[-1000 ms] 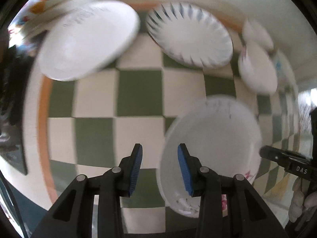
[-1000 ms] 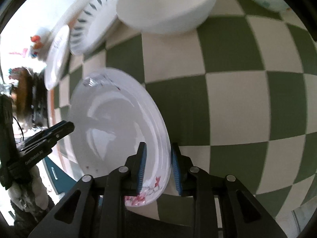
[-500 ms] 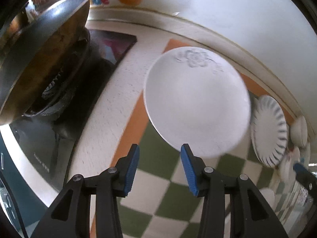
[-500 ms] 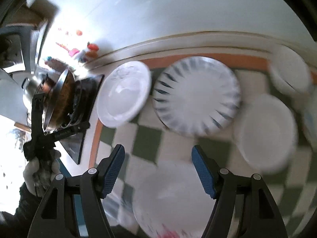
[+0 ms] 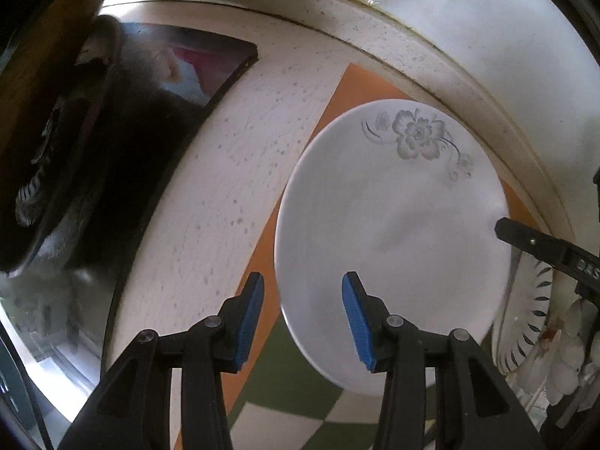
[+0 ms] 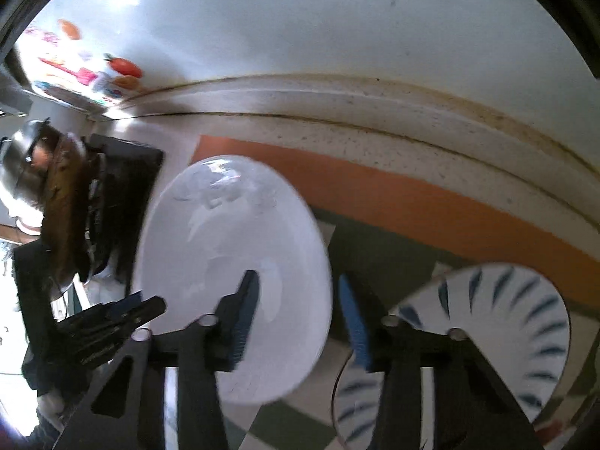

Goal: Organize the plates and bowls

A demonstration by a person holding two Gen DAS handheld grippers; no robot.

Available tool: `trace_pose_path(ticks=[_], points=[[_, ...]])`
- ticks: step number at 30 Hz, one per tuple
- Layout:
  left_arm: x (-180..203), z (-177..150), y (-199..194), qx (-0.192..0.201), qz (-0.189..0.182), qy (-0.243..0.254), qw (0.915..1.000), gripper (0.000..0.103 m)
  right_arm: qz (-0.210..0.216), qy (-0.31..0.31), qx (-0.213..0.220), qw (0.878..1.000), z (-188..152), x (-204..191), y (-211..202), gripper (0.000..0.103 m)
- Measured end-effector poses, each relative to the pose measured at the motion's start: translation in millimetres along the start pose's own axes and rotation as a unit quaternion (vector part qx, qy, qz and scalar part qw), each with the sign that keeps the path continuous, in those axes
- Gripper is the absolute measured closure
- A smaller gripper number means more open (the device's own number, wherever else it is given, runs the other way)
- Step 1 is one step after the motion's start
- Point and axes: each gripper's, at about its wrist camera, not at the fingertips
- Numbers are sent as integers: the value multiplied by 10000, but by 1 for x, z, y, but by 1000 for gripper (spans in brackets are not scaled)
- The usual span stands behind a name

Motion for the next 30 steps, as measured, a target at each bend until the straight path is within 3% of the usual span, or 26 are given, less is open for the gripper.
trace_pose_path(ticks=[2, 3, 17, 24, 30], points=[[2, 4, 4, 6, 22, 78, 10000, 64, 95, 103, -102, 9999, 6, 7, 14, 81], [3, 6, 5, 1, -4, 108, 9999, 72, 171, 160, -136, 9996, 7, 10, 18, 87], [12, -9, -17, 225, 82, 558, 9982, 77, 245, 150, 232, 9993, -12, 17, -9, 91], [18, -24, -54, 350, -73, 805, 9961, 77, 290, 241, 638, 9972, -38, 21, -58, 91], [36, -61, -88, 438, -233, 1074, 9930, 77, 315, 367, 863, 9951, -84, 24, -109, 91]])
Point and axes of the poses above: each gripper's, at about its wrist camera, not at the fingertips, and y roughly the way its jaws point, x to its right, z to its top, and after that the axes turned 8 degrees about -y, right-handed
